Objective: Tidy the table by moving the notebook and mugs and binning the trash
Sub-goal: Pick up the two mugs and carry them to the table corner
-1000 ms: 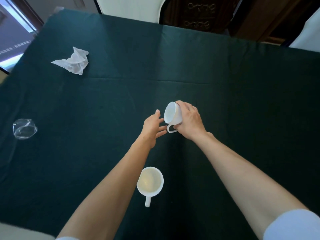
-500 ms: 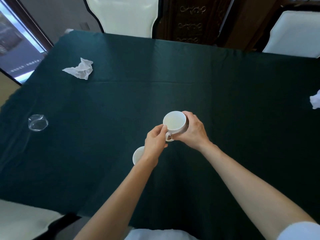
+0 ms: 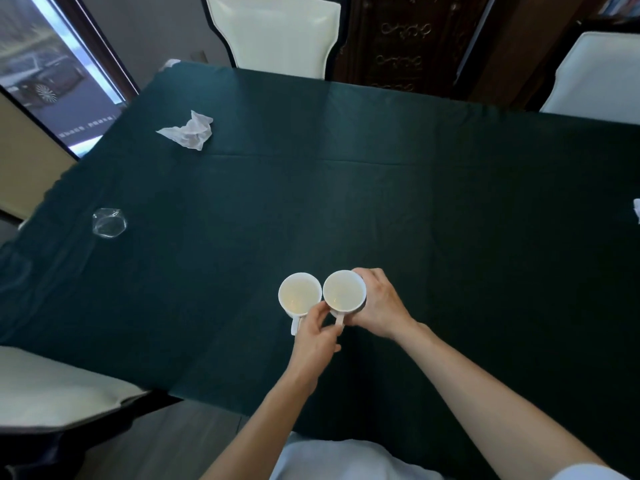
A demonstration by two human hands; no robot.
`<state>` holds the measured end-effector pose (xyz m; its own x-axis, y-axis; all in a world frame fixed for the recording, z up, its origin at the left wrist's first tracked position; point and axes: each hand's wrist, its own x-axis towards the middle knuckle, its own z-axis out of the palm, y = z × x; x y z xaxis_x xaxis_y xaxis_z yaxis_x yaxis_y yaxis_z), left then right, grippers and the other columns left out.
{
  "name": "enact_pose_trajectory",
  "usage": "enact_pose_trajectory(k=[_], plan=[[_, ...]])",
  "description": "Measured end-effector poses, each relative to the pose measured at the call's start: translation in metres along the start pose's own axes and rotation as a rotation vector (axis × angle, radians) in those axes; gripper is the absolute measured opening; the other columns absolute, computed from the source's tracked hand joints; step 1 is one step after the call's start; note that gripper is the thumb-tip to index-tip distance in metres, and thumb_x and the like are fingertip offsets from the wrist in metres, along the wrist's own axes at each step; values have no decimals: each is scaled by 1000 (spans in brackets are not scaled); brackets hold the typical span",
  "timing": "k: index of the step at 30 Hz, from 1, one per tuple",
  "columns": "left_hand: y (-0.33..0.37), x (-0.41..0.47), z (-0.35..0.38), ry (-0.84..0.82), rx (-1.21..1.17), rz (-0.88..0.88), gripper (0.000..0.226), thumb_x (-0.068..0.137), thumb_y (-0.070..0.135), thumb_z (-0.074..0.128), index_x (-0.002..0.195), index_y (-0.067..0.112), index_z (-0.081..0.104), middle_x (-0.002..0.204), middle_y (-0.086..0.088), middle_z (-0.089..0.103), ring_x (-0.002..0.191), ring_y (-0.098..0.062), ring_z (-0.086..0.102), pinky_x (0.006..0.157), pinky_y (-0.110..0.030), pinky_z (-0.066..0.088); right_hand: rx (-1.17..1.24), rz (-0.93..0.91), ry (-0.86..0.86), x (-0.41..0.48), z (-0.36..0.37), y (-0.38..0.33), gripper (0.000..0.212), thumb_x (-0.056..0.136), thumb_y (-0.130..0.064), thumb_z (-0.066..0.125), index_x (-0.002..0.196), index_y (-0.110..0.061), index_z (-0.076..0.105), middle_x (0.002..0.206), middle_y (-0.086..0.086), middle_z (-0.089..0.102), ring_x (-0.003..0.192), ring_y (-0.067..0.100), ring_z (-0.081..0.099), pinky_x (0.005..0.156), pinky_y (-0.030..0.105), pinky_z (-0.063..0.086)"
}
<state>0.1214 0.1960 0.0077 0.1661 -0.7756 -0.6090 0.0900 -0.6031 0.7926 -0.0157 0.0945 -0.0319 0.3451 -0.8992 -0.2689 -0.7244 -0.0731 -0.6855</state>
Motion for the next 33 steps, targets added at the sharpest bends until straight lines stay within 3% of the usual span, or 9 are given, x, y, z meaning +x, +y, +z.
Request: enact_pose_trajectory(k=[2,10,16,20,23,26,29,31,33], plan=[[-3,-4,0,-21,11,-11,43,98,9,57,126,42,56,128,28,61,113,0,63,86,-31,58,-10,9,-16,-2,5,3,85,55,-43,92,130,-30,52,124,-4,48,108,19,59,91,36,53],[-7,-3,1,-29,19,-16,42,98,9,58,132,33,56,118,31,61,108,2,64,93,-37,59,23,58,24,-13,9,9,85,55,-50,92,128,-31,51,123,-6,48,106,16,56,89,34,52],[-13,-3,-2,-28,49,-3,43,99,12,59,137,32,56,112,35,58,89,19,65,94,-32,59,21,74,18,-16,11,9,86,57,-48,93,129,-31,49,124,-5,48,107,16,56,86,30,50],[-19,-2,-7,-71,52,16,43,99,16,59,137,37,55,126,28,60,108,7,63,99,-31,55,38,111,-32,-20,12,10,94,60,-46,90,140,-34,41,130,-3,48,117,19,54,91,29,47],[-24,1,-19,-89,79,16,35,101,19,60,124,44,58,127,20,64,110,-2,67,99,-35,57,53,203,-80,-27,11,12,104,75,-28,83,158,-29,21,148,3,41,135,23,45,107,34,40],[-28,3,-45,-33,83,25,22,102,19,61,120,28,70,113,8,78,95,-14,76,85,-33,60,181,295,-17,-40,16,17,96,81,-9,69,159,-30,18,154,1,40,136,19,47,111,39,45],[-33,5,-77,76,65,59,17,102,15,61,107,22,75,99,-1,81,81,-21,75,73,-36,57,353,380,104,-59,26,16,79,85,-9,66,154,-31,33,145,-6,49,120,10,58,96,30,52],[-38,10,-93,162,71,68,14,102,16,62,105,21,74,100,-3,79,76,-20,73,69,-34,56,437,409,206,-71,34,10,50,89,-15,68,135,-31,54,132,-11,61,105,3,65,88,25,52],[-42,17,-102,195,69,63,13,102,19,62,112,21,71,107,-2,75,76,-19,72,69,-35,56,504,439,280,-79,45,5,21,92,-23,69,110,-32,67,111,-14,72,95,3,69,87,33,59]])
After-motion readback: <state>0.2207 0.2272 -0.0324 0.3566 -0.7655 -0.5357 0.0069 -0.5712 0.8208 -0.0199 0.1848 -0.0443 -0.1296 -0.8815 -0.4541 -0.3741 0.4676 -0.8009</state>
